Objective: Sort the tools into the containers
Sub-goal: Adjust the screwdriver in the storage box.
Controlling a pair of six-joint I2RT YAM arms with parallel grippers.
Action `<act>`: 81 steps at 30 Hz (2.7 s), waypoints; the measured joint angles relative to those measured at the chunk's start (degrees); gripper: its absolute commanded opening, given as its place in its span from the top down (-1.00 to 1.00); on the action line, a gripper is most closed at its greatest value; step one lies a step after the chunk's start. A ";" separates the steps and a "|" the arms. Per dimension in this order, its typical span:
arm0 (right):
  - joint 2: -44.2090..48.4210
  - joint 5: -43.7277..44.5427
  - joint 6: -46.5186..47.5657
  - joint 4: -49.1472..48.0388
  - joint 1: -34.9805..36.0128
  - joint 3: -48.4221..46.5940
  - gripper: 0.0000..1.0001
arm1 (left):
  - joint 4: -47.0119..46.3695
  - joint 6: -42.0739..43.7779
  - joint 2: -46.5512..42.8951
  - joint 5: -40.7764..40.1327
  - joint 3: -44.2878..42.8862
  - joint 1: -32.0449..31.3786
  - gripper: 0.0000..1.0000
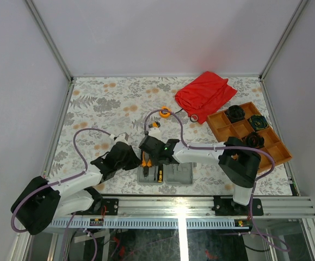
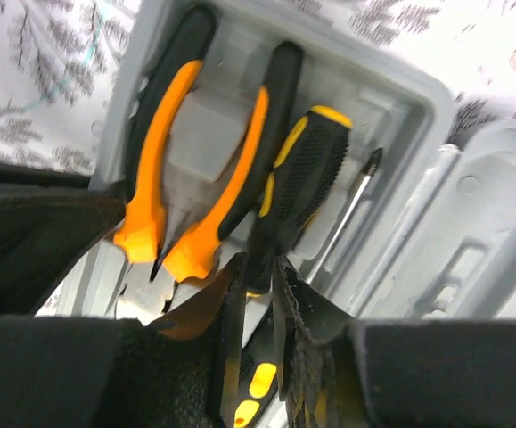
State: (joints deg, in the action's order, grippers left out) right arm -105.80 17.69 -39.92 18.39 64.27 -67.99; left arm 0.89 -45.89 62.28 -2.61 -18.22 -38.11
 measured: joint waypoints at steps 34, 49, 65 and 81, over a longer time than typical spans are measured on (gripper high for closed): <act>5.62 -12.02 -3.93 5.11 -1.70 4.85 0.53 | -0.22 -12.31 -11.89 -0.09 8.02 -7.65 0.99; 6.71 -11.43 -2.56 5.53 -1.81 3.37 0.54 | 1.79 -13.03 -13.33 -0.13 8.11 -8.15 0.95; 0.90 -14.43 -0.48 10.47 -2.23 -1.79 0.93 | 1.81 -12.96 -11.72 0.04 7.52 -8.15 0.96; -4.57 -19.10 3.58 15.39 -3.52 -5.88 1.00 | 1.90 -11.98 -8.50 -0.42 5.64 -8.81 1.00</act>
State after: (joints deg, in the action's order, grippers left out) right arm -110.37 -1.41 -36.34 33.78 60.75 -73.87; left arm 2.79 -57.87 53.78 -3.03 -12.58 -46.92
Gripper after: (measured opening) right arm 0.052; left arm 0.115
